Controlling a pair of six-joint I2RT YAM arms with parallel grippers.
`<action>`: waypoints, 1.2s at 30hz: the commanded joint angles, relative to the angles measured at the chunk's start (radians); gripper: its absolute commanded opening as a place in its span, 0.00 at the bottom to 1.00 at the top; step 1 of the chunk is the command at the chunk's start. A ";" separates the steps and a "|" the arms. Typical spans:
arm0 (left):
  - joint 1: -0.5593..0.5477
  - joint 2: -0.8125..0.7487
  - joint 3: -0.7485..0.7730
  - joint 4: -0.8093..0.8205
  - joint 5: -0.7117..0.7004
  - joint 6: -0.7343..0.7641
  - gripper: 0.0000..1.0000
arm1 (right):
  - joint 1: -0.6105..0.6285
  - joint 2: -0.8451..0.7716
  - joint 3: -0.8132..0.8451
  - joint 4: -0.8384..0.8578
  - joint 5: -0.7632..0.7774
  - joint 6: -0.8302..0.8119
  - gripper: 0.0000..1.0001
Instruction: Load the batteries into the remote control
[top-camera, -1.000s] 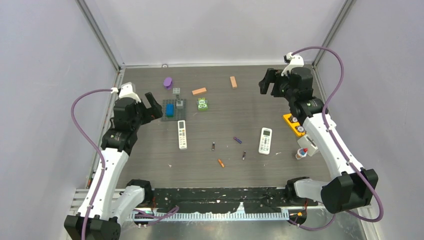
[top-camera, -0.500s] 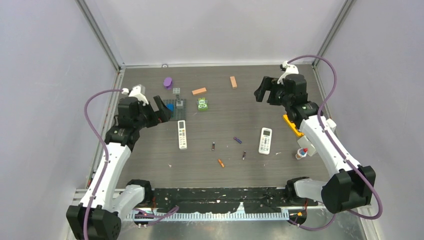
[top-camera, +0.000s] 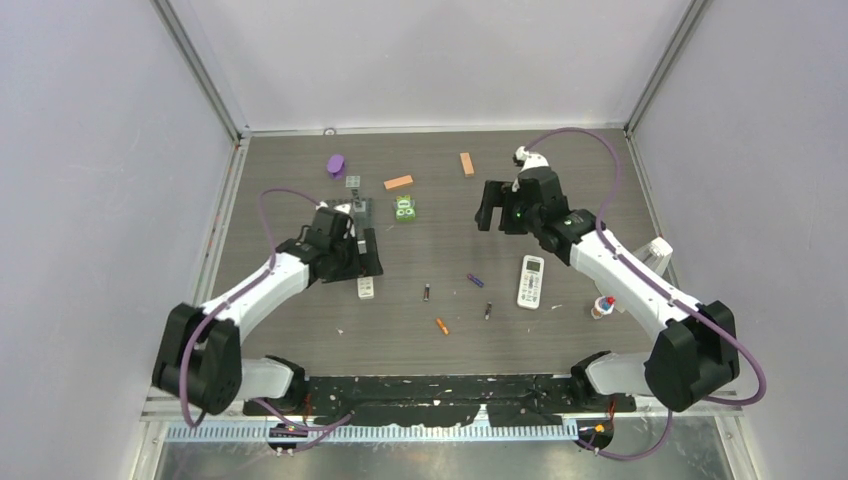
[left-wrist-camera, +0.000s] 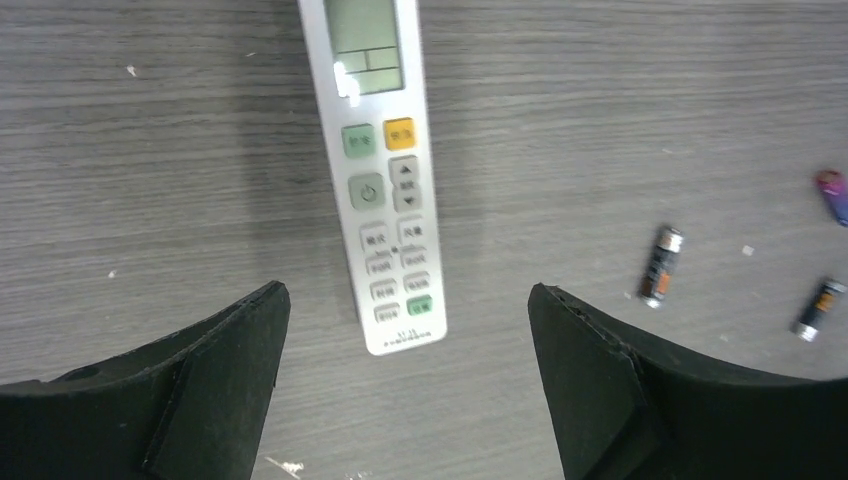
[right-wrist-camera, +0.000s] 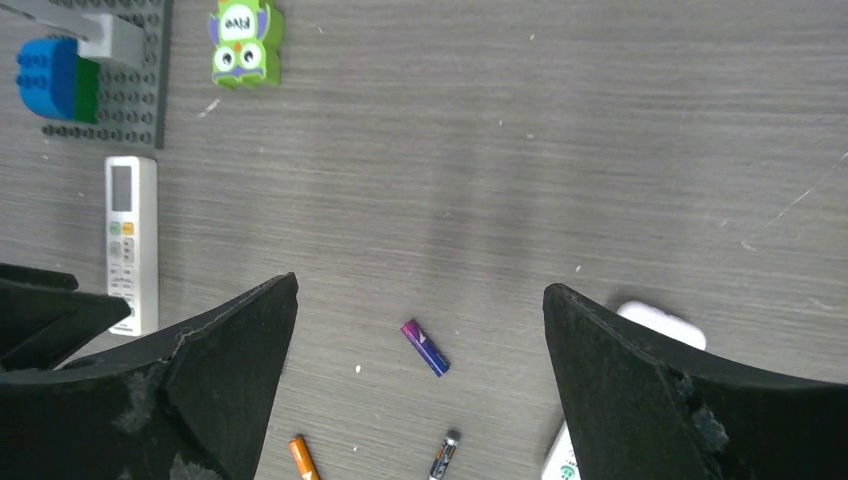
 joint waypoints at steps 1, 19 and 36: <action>-0.019 0.083 0.039 0.100 -0.117 -0.028 0.90 | 0.049 0.027 -0.003 -0.028 0.112 0.076 0.96; -0.019 0.283 0.116 0.074 -0.132 -0.063 0.34 | 0.077 0.031 -0.049 -0.026 0.094 0.068 0.95; -0.018 -0.119 0.091 0.147 0.084 -0.036 0.00 | 0.094 0.074 0.037 0.125 -0.339 -0.020 0.95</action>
